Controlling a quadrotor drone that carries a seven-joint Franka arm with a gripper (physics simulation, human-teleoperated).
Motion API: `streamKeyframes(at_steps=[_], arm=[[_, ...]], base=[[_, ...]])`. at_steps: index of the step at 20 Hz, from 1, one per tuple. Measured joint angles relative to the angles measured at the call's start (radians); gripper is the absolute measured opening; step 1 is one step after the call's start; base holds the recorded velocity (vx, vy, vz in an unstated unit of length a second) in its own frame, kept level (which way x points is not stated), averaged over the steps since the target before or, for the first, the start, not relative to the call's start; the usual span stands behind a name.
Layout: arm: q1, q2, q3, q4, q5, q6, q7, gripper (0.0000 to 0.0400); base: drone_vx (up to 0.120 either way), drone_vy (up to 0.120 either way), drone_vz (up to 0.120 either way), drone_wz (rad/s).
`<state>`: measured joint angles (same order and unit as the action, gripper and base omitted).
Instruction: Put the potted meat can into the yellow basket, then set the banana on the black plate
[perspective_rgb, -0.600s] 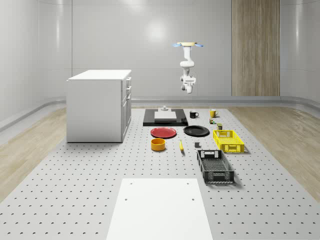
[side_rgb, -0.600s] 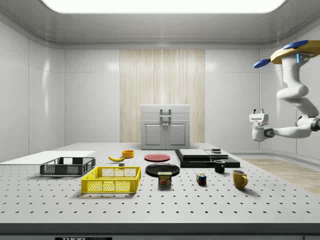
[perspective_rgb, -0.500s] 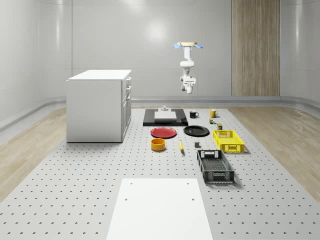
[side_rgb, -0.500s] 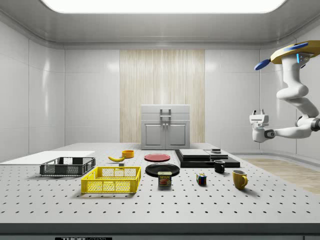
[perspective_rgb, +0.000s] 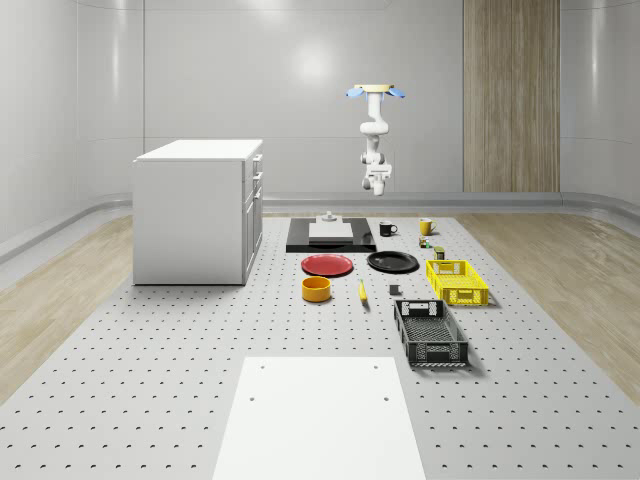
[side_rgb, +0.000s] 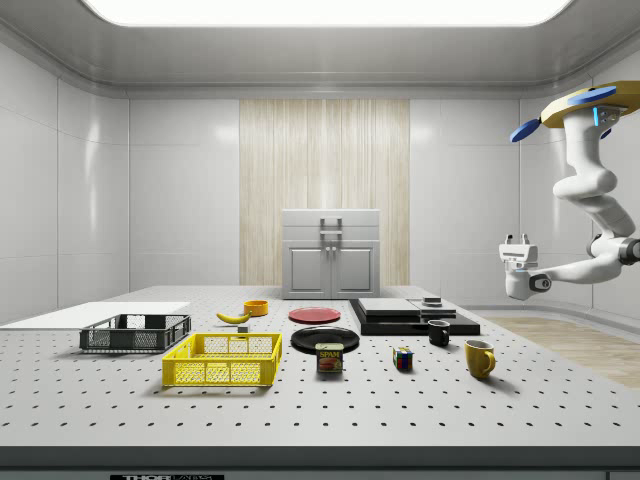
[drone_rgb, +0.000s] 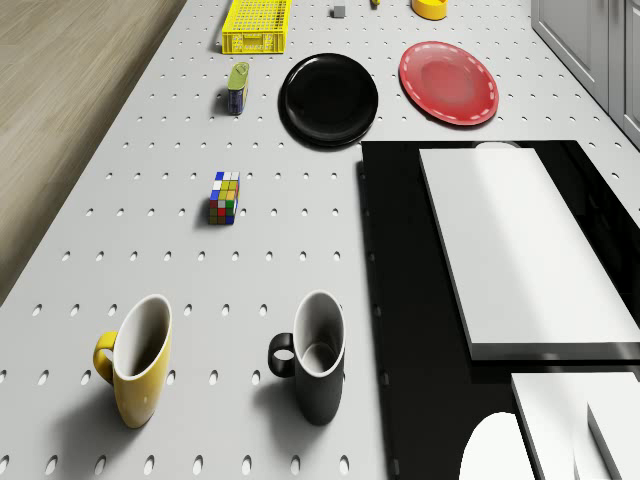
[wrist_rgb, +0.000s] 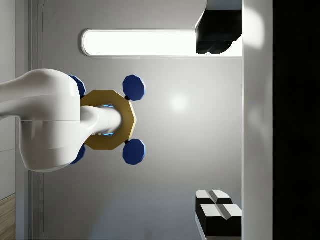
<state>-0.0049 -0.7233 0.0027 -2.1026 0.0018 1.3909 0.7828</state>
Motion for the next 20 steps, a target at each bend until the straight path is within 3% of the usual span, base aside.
streamKeyframes(at_steps=[5,20], arm=[[-0.001,0.016,0.001,0.043,0.000,-0.023,0.000,0.0400],[-0.003,0.018,0.002,0.059,0.001,-0.025,-0.001,0.0400]], base=[[0.000,0.016,0.000,0.000],[0.120,0.120,0.000,0.000]])
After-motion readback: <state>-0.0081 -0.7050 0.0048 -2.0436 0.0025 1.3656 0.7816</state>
